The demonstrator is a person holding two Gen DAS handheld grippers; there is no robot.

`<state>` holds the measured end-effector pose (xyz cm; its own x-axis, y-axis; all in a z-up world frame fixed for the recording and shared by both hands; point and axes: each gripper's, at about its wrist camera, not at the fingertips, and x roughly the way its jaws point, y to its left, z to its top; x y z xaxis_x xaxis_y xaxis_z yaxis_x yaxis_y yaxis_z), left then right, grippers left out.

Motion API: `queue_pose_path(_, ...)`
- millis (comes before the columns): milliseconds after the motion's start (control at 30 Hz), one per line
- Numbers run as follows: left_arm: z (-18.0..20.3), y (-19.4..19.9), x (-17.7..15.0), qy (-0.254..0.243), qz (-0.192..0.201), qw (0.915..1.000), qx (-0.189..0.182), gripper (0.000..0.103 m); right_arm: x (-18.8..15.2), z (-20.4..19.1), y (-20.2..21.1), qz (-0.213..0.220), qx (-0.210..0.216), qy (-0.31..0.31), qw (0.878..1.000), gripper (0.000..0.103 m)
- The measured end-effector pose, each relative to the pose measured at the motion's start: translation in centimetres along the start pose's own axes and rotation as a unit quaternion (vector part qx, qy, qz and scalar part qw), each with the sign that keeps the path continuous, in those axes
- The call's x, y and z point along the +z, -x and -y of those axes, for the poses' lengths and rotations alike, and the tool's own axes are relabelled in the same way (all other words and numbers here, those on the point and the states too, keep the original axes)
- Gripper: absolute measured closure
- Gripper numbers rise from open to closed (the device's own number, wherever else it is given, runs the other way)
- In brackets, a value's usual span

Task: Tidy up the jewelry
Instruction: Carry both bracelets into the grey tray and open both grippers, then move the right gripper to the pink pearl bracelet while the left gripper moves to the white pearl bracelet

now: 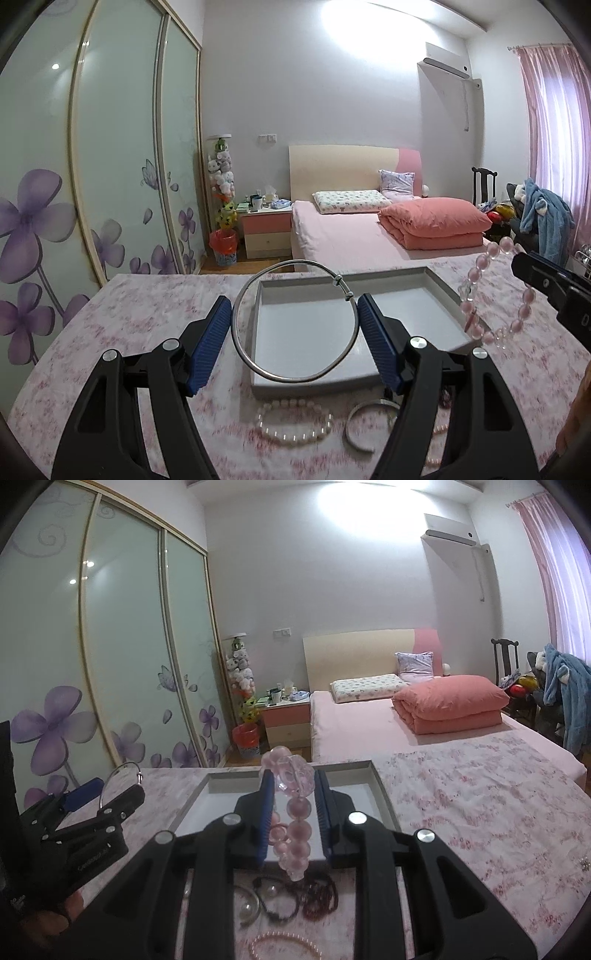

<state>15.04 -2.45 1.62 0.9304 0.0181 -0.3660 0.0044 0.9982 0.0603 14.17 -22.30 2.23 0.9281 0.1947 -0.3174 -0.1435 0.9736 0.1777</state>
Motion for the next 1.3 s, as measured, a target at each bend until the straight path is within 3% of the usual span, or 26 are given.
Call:
queue_pose_path(300, 1.0, -5.2, -0.1, 0.002, -0.024, 0.9997, -0.003, 0.033, 0.2, 1.1, -6.4, -0.037, -0.007, -0.016, 0.999, 0.081)
queue_pose_path(667, 2.8, -11.1, -2.5, -0.01, -0.101, 0.9942, -0.036, 0.033, -3.4, 4.1, -16.3, -0.164, -0.008, -0.077, 0.983, 0.081)
queue_pose_path(800, 3.0, -11.7, -3.2, -0.01, -0.119, 0.9922, -0.036, 0.032, -3.9, 4.5, -16.7, -0.172, -0.025, -0.076, 0.982, 0.078)
queue_pose_path(900, 3.0, -11.9, -3.2, -0.007, -0.123, 0.9918, -0.036, 0.031, -3.8, 4.6, -16.3, -0.165, -0.032, -0.076, 0.983, 0.062)
queue_pose_path(933, 2.8, -12.2, -3.1, -0.006, -0.122, 0.9919, -0.034, 0.026, -3.7, 4.6, -16.0, -0.16, -0.036, -0.073, 0.984, 0.06)
queue_pose_path(1300, -0.2, -9.3, -1.2, 0.012, -0.096, 0.9953, -0.004, 0.025, -2.7, 5.4, -11.6, -0.137, -0.04, -0.068, 0.987, 0.06)
